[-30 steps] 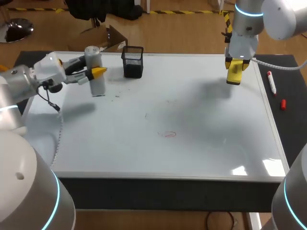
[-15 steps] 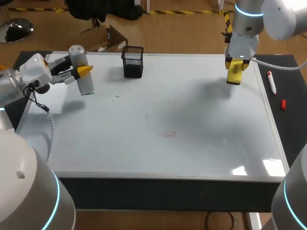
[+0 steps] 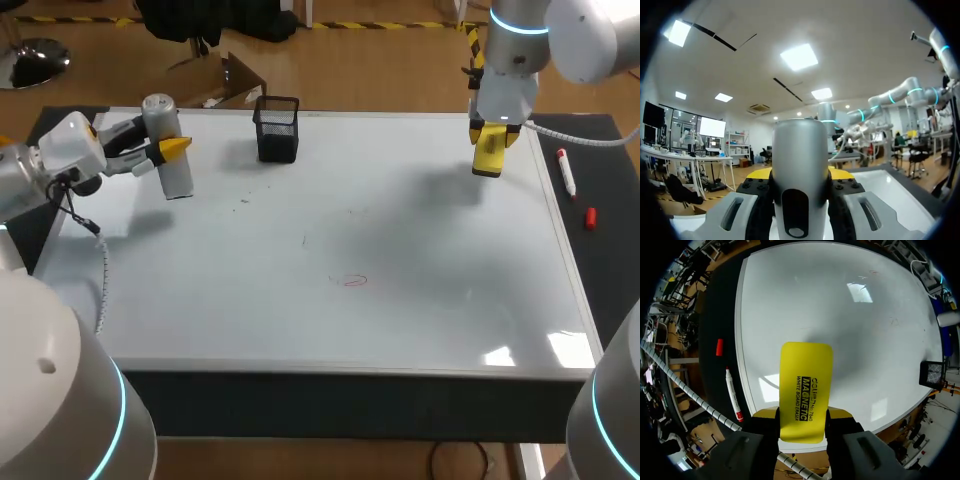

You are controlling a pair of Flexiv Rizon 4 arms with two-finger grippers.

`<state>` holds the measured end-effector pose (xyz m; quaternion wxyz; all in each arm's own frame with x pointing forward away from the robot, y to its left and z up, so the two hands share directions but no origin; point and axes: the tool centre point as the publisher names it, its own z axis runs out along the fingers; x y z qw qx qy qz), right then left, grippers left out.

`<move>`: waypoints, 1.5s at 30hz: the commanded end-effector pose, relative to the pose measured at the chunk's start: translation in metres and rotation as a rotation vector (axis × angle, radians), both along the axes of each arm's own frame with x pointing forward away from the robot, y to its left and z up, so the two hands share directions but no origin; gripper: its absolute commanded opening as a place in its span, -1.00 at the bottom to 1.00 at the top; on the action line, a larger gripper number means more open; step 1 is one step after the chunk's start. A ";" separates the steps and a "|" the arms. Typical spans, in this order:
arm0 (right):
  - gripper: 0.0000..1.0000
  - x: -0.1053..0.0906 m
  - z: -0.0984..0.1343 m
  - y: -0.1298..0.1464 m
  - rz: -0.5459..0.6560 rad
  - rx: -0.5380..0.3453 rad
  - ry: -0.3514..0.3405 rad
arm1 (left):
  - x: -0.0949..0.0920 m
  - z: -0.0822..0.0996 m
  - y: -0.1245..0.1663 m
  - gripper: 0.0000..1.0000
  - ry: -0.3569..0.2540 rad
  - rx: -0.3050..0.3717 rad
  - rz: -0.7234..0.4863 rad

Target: Pick up the inspection probe, press it on each red-marked spot on the whiteboard one by one, put down the probe, pick up the eraser, and wipe off all the red marks.

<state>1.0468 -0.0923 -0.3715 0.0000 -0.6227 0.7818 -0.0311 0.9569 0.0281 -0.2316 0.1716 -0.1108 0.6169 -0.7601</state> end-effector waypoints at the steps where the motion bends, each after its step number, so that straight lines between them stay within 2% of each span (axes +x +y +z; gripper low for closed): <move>1: -1.00 -0.009 0.002 0.009 0.028 -0.003 -0.007 | -0.001 0.001 -0.001 -1.00 -0.002 0.000 0.004; 5: -1.00 -0.026 -0.001 0.030 0.053 0.030 -0.032 | -0.001 0.001 -0.001 -1.00 -0.002 0.000 0.004; 12: -1.00 -0.059 -0.003 0.083 0.129 0.063 -0.070 | -0.001 0.001 -0.001 -1.00 -0.002 0.000 0.004; 22: -1.00 -0.106 -0.005 0.157 0.273 0.093 -0.073 | -0.001 0.001 -0.001 -1.00 -0.002 0.000 0.004; 31: -1.00 -0.144 -0.013 0.224 0.390 0.101 -0.038 | -0.001 0.001 -0.001 -1.00 -0.002 0.000 0.004; 42: -1.00 -0.181 -0.022 0.289 0.426 0.117 0.010 | -0.001 0.001 -0.001 -1.00 -0.002 0.000 0.004; 45: -1.00 -0.191 -0.024 0.298 0.432 0.124 0.021 | -0.001 0.001 -0.001 -1.00 -0.002 0.000 0.004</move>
